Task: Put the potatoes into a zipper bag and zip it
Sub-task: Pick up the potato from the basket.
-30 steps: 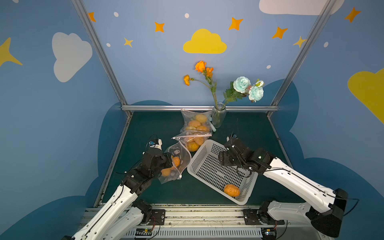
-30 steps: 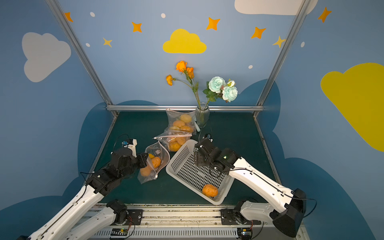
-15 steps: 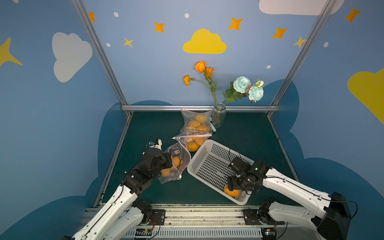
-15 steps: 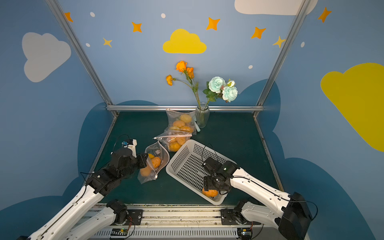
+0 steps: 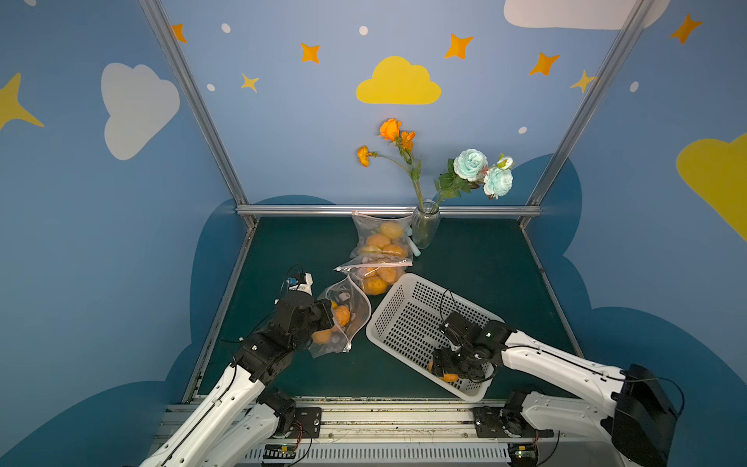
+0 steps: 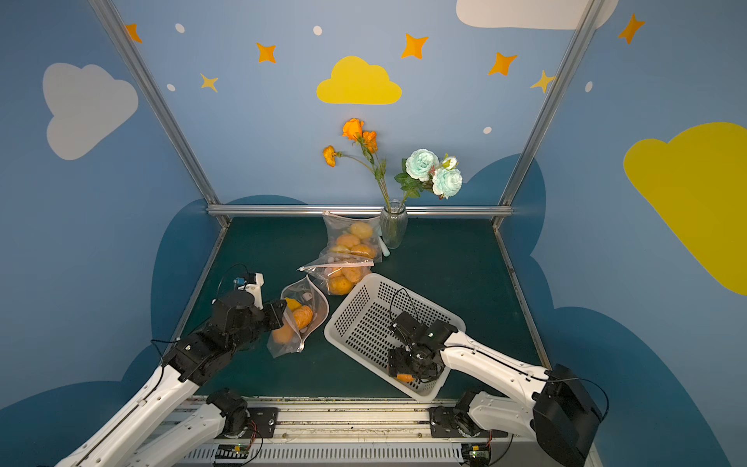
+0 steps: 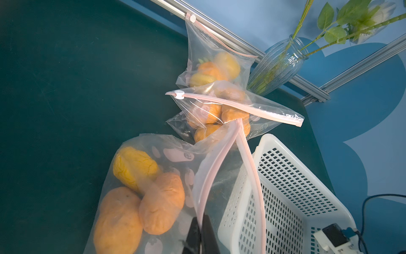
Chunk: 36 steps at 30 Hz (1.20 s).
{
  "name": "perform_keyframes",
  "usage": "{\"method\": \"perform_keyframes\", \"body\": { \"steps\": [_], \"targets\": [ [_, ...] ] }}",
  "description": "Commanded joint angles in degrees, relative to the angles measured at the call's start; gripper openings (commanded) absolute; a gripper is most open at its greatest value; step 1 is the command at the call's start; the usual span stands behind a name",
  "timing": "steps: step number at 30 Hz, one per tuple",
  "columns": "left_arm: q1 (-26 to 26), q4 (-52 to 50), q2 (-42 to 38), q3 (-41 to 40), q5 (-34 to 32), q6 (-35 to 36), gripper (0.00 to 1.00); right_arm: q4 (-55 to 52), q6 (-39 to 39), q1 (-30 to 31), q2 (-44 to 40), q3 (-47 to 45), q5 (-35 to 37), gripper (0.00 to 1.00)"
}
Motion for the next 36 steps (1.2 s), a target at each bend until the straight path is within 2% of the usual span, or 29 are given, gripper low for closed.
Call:
{"method": "perform_keyframes", "body": {
  "steps": [1,8,18,23,32,36],
  "targets": [
    [-0.1,-0.5,-0.1,-0.3,0.4,0.0,0.03,2.0,0.5,0.3,3.5,-0.6,-0.6,0.89],
    [-0.1,-0.5,0.1,-0.1,0.1,0.1,0.03,2.6,-1.4,0.3,7.5,0.4,1.7,0.89],
    [-0.2,-0.4,-0.1,-0.2,0.3,0.1,0.03,1.6,-1.2,0.2,4.1,1.5,3.3,0.67],
    [-0.1,-0.6,-0.3,-0.2,0.5,0.0,0.03,1.2,-0.8,-0.1,0.5,1.0,4.2,0.51],
    [-0.1,-0.5,-0.6,-0.4,0.6,0.0,0.03,1.4,0.1,-0.6,-3.4,-0.4,6.7,0.42],
    [-0.1,-0.2,-0.3,-0.5,0.8,0.0,0.03,5.8,1.7,-0.6,-4.4,-0.8,7.7,0.38]
  ]
}}
